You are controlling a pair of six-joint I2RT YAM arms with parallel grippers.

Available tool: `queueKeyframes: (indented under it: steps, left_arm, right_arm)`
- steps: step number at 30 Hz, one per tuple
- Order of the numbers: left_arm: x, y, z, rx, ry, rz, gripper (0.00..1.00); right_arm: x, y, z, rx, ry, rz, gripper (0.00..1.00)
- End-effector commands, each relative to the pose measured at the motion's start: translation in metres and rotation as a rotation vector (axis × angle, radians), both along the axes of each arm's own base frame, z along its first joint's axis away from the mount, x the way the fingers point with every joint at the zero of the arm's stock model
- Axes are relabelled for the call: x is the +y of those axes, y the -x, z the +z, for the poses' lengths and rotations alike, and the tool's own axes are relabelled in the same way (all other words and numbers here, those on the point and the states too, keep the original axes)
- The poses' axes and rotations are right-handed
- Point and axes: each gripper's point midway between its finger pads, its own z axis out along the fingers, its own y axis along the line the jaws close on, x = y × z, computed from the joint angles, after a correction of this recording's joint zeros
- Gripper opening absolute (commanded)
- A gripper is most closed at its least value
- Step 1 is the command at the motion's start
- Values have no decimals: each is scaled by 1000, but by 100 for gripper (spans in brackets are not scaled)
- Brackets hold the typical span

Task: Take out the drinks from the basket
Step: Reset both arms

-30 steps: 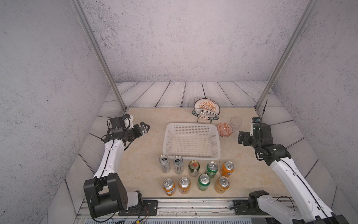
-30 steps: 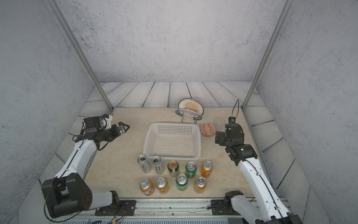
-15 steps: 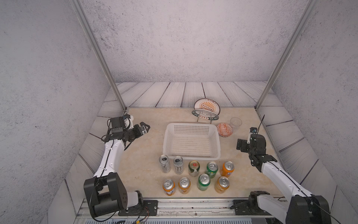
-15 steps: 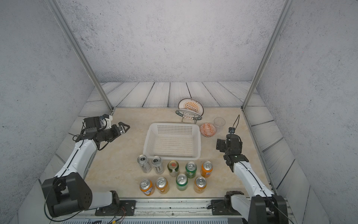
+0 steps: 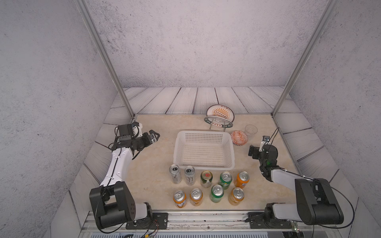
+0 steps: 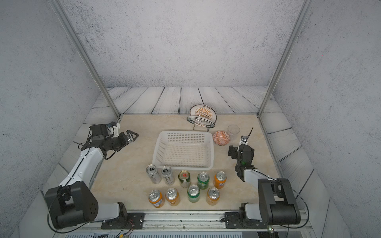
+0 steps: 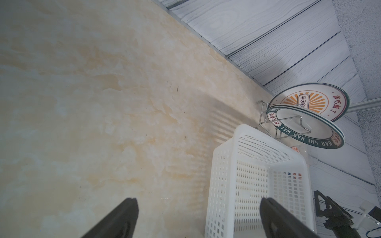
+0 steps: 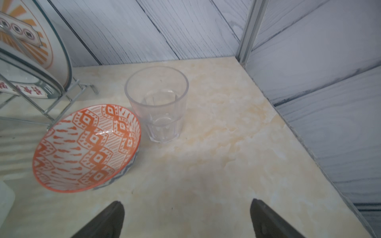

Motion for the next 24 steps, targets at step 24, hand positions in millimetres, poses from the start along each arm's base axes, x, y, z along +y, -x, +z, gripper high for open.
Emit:
queueKeyframes:
  steps: [24]
  left_arm:
    - [46, -7, 0, -148, -265, 161, 99]
  right_arm:
    - [-5, -21, -18, -59, -2, 6, 99]
